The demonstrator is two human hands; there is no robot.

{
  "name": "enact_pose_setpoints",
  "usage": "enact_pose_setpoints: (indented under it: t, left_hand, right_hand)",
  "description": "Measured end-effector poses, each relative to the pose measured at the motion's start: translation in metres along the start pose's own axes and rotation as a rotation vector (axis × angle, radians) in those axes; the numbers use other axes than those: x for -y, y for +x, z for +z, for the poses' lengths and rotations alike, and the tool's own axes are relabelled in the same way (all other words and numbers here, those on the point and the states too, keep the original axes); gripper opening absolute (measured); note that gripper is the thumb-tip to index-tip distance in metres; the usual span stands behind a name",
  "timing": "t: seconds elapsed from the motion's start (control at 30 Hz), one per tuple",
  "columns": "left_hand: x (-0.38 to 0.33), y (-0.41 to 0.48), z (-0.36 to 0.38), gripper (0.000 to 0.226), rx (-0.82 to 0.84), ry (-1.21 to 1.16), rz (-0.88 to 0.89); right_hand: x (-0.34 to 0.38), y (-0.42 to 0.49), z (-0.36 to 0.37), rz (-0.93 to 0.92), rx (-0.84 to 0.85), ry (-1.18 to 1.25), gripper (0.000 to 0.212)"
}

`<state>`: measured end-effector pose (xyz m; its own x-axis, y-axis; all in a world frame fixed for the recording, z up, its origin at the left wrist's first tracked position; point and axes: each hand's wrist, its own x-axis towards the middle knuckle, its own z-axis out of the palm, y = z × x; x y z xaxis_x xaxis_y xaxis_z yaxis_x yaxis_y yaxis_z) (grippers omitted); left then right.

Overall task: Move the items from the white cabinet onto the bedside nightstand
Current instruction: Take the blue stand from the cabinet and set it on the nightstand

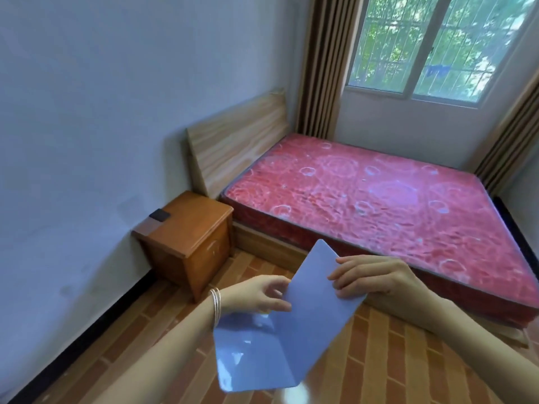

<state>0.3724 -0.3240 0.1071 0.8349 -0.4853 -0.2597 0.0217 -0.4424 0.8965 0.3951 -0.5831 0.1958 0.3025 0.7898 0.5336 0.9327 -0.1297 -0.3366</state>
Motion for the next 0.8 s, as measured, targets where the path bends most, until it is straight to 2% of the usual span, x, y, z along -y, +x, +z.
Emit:
enact_pose_setpoints:
  t: [0.1,0.2,0.27,0.3,0.4,0.47,0.57,0.7,0.8]
  left_hand:
    - [-0.003,0.029,-0.026,0.026,-0.216,0.109,0.025]
    - [0.003,0.042,-0.053,0.043,-0.427,0.083,0.003]
    - [0.016,0.049,-0.074,0.049,-0.513,0.102,-0.027]
    - [0.022,0.052,-0.085,0.045,-0.559,0.121,-0.054]
    - [0.036,0.062,-0.119,0.023,-0.691,0.167,-0.124]
    - [0.046,0.070,-0.140,0.022,-0.732,0.154,-0.145]
    - [0.059,0.079,-0.179,0.022,-0.757,0.119,-0.170]
    - [0.088,0.083,-0.241,0.025,-0.777,0.128,-0.227]
    - [0.113,0.083,-0.294,0.031,-0.790,0.095,-0.242]
  right_hand:
    - [-0.049,0.022,-0.007,-0.020,0.053,0.052,0.017]
    - [-0.096,0.047,-0.008,-0.006,0.137,-0.064,0.016]
    - [-0.125,0.063,-0.004,0.005,0.099,-0.112,0.023]
    - [-0.137,0.074,-0.003,0.084,0.105,-0.156,0.028]
    - [-0.178,0.106,0.006,0.005,0.179,-0.343,0.029]
    - [-0.201,0.133,0.022,0.078,0.228,-0.253,0.029]
    - [-0.227,0.186,0.050,0.205,0.190,-0.150,0.034]
    - [-0.271,0.260,0.089,0.319,0.292,-0.077,0.038]
    - [-0.304,0.317,0.115,0.413,0.432,-0.060,0.039]
